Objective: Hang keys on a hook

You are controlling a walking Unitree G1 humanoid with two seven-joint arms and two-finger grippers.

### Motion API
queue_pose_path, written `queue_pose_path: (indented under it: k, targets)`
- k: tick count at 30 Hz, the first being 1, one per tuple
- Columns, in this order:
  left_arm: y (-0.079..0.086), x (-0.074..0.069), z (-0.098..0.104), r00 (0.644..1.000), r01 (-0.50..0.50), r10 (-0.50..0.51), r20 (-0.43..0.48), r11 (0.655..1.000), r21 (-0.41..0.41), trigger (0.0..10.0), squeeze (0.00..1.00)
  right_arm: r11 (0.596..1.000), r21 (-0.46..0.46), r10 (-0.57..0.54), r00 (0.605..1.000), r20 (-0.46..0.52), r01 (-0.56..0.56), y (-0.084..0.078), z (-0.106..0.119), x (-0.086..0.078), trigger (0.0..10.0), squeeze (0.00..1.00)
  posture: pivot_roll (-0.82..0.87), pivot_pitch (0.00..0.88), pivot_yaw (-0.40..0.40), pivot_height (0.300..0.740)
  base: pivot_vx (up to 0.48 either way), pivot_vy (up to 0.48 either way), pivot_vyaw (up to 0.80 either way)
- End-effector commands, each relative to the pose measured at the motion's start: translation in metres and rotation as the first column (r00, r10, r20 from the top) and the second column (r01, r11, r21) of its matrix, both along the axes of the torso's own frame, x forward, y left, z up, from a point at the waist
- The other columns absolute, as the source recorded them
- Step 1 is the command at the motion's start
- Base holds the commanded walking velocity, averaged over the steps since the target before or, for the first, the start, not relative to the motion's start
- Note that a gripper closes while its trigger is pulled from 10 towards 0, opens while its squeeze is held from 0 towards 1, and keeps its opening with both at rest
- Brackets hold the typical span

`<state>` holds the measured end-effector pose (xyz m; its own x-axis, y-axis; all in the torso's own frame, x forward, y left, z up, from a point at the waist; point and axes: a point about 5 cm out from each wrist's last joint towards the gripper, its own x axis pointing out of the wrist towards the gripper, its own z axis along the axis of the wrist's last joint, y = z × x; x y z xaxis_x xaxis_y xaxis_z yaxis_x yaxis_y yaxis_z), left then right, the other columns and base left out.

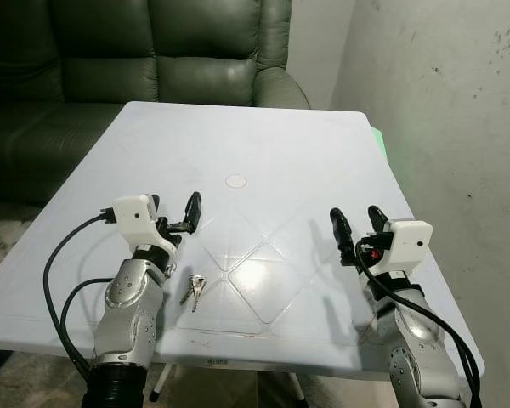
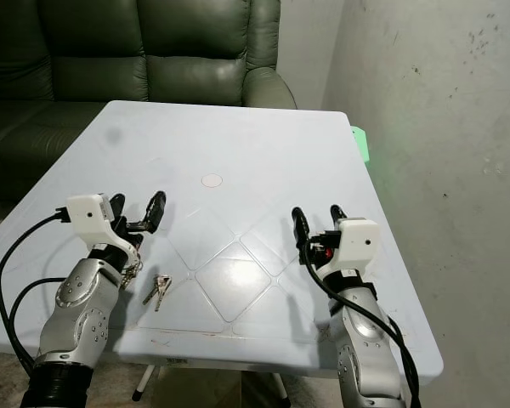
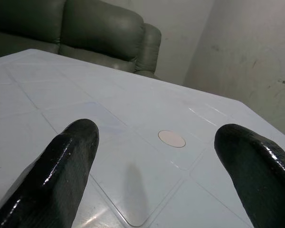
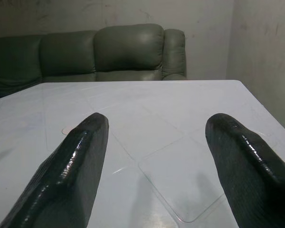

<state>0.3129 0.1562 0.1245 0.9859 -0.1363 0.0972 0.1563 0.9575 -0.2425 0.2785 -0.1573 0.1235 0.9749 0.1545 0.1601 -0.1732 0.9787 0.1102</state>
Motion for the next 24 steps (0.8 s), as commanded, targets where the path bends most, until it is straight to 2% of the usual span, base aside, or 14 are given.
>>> queue_pose_path:
  k: [1,24]
  targets:
    - [0.0004,0.0007,0.0037,1.0,0.01,-0.01,0.011,1.0,-0.002,10.0,0.0,1.0,-0.001,0.001,1.0,0.013,-0.001,0.0004,0.0043,-0.0004,10.0,0.0,-0.06,0.0,-0.027,0.74,0.0,0.0,0.0]
    - [0.0005,0.0002,0.0041,1.0,0.011,-0.011,0.01,1.0,-0.001,10.0,0.0,1.0,0.0,-0.001,1.0,0.011,0.001,0.001,0.0042,-0.0011,10.0,0.0,-0.06,0.0,-0.026,0.74,0.0,0.0,0.0]
